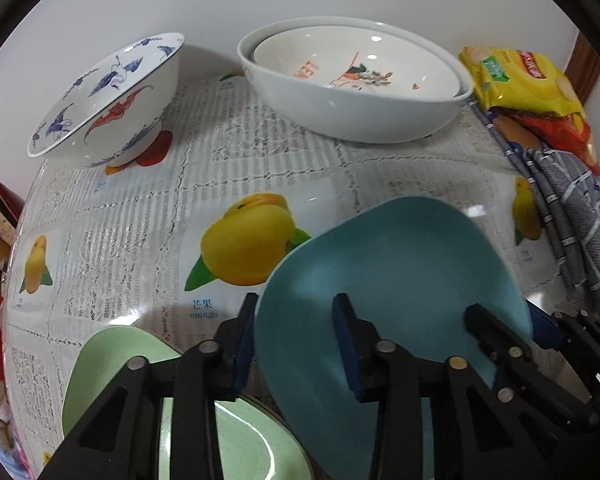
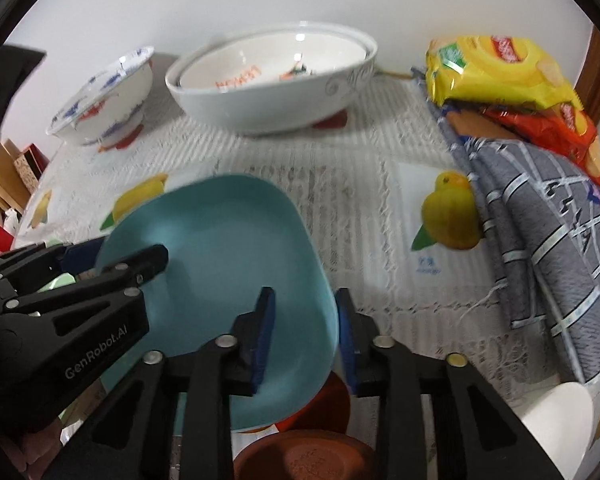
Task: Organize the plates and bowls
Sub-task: 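Close both grippers on the blue plate rim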
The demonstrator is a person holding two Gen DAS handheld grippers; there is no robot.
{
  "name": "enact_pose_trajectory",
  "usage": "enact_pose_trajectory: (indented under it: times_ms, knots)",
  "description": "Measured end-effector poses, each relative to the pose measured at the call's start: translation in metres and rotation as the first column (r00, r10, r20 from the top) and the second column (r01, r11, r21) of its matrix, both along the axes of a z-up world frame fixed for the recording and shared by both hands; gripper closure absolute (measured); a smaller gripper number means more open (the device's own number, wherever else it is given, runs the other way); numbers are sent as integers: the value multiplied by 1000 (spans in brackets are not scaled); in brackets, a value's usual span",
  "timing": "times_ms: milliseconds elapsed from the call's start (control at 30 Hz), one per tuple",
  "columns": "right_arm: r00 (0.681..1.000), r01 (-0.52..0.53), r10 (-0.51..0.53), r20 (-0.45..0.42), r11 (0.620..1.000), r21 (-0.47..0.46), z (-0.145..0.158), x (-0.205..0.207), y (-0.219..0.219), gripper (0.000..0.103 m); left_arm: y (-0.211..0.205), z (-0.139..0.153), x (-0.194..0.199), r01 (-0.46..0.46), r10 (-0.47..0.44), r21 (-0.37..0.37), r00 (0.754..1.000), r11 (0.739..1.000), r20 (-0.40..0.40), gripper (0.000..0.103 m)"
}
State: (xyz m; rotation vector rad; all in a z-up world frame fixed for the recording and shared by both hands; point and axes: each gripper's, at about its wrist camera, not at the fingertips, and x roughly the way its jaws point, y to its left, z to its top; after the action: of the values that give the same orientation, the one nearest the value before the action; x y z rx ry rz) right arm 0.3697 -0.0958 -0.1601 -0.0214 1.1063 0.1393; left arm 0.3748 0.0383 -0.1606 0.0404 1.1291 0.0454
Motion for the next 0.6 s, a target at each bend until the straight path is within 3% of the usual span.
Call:
enact_pose_trajectory:
  times_ms: [267, 600]
  knots:
    - [997, 56, -58, 45, 998, 39, 5, 1, -13, 92, 12, 1, 3, -33, 33, -50, 999, 998, 16, 89]
    - [991, 78, -94, 95, 984, 159, 41, -12, -26, 95, 18, 40, -18, -31, 38, -94, 996, 995, 74, 90]
